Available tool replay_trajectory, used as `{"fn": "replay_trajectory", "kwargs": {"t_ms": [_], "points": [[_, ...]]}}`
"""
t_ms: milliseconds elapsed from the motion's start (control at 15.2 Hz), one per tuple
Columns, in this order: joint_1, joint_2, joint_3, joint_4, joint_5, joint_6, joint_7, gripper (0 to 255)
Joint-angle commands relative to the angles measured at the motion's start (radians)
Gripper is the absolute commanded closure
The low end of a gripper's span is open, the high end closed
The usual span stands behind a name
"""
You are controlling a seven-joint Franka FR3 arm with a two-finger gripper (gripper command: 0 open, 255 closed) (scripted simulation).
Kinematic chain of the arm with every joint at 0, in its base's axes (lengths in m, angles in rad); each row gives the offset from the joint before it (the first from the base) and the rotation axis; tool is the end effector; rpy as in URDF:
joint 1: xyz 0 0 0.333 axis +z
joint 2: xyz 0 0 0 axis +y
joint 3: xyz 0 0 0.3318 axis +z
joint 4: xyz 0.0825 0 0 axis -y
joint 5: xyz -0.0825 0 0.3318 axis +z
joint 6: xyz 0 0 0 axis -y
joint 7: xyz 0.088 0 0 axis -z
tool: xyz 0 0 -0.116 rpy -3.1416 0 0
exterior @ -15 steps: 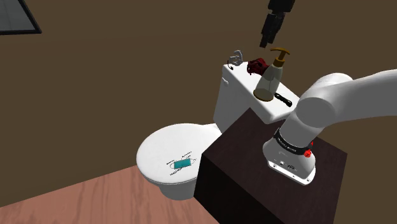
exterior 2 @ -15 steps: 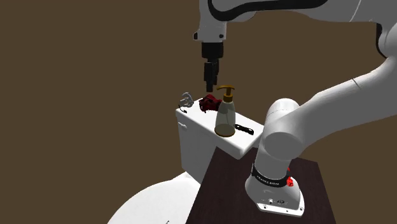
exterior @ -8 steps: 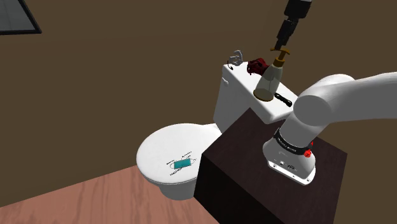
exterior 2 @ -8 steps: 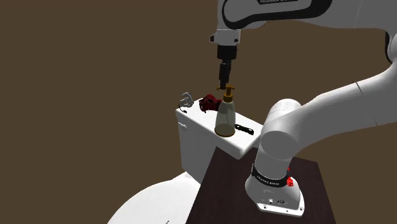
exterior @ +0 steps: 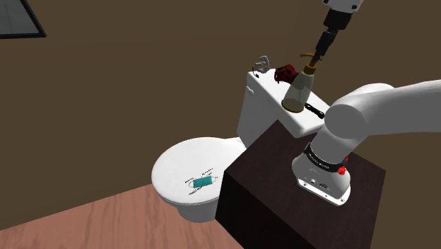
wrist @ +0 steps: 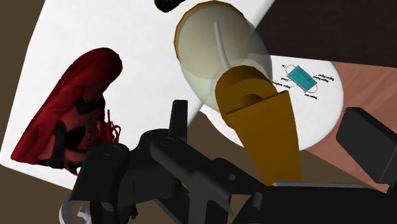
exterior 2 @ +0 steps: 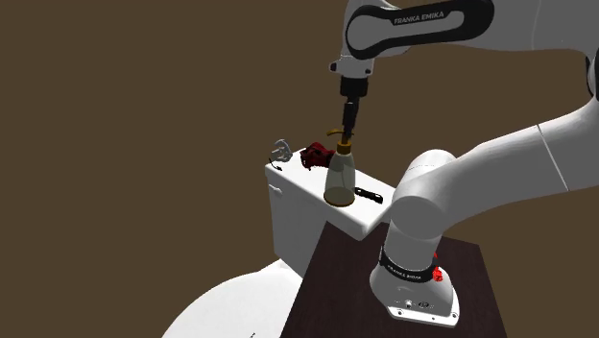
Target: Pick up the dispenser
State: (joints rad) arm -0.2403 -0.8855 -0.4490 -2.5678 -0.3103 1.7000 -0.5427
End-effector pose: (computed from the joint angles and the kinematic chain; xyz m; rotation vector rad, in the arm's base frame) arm 0.1531 -0.2030 0.5084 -3.0968 -0.0875 0.0053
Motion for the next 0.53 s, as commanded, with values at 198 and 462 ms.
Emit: {"fn": "replay_trajectory", "kwargs": {"t_ms": [198,462], "points": [[-0.008,0.002,-0.021,-0.056,-0.019,0.059,-0.001,0],[-0.008,0.002,-0.022,-0.057,-0.02,0.06,-0.001,255]]}}
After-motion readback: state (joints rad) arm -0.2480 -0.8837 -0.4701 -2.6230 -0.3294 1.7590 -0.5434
